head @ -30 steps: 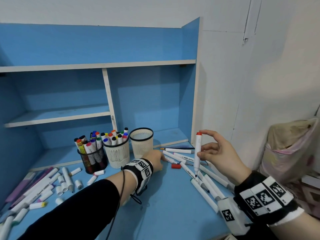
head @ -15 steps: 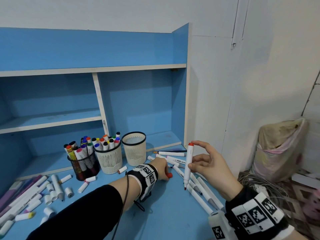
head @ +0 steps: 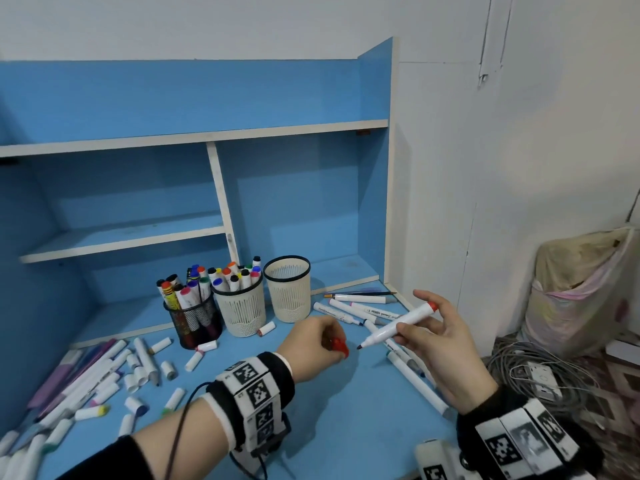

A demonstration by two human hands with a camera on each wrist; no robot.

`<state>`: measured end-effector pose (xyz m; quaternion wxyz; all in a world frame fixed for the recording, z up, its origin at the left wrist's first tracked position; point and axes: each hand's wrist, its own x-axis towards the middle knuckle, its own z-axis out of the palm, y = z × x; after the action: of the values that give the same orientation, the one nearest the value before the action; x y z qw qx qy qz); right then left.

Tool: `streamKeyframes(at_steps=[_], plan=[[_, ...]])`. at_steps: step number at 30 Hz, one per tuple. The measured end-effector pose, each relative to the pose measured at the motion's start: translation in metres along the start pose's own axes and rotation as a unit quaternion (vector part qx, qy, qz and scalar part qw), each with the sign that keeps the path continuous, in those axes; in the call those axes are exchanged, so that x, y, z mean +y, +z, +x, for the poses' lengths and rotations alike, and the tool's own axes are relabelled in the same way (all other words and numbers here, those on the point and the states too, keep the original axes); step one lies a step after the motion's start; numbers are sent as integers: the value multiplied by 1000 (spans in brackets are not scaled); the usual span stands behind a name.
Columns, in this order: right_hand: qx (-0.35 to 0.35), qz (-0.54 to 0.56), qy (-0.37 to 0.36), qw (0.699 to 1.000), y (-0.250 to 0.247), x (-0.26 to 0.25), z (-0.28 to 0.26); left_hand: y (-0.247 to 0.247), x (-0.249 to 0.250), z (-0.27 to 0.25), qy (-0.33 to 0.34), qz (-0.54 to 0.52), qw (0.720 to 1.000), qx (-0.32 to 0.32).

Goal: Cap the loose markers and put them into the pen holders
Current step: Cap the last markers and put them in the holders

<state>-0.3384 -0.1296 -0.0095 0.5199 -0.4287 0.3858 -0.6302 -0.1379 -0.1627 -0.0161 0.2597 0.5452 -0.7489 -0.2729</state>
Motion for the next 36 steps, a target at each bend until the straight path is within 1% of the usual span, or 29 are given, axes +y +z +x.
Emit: streamKeyframes(at_steps=[4,8,10,12,14,16,20,24,27,30,36], plan=[[4,59,0,998,17,10,-10,-19,2,-31,-3,-113,991,66],[-8,133,-9,991,37,17,-24,-35,7,-63,0,-221,967,127],[-9,161,-16,987,48,19,-31,-41,8,-78,-2,-252,956,151],[-16,168,-18,986,58,21,-35,-47,6,-91,-5,-260,950,171],[-39,162,-16,986,70,26,-39,-51,2,-102,-10,-268,947,175],[-63,146,-10,987,80,31,-44,-54,-2,-110,-19,-276,944,178],[-80,115,-12,990,95,37,-56,-57,-11,-126,-36,-290,936,198],[-113,85,-15,990,104,46,-64,-56,-17,-139,-54,-287,933,212],[-131,59,-20,989,111,51,-70,-56,-22,-144,-63,-257,940,215],[-127,64,-27,989,117,53,-76,-57,-24,-146,-71,-212,951,214],[-111,79,-59,989,125,61,-86,-64,-25,-151,-84,-195,956,203]])
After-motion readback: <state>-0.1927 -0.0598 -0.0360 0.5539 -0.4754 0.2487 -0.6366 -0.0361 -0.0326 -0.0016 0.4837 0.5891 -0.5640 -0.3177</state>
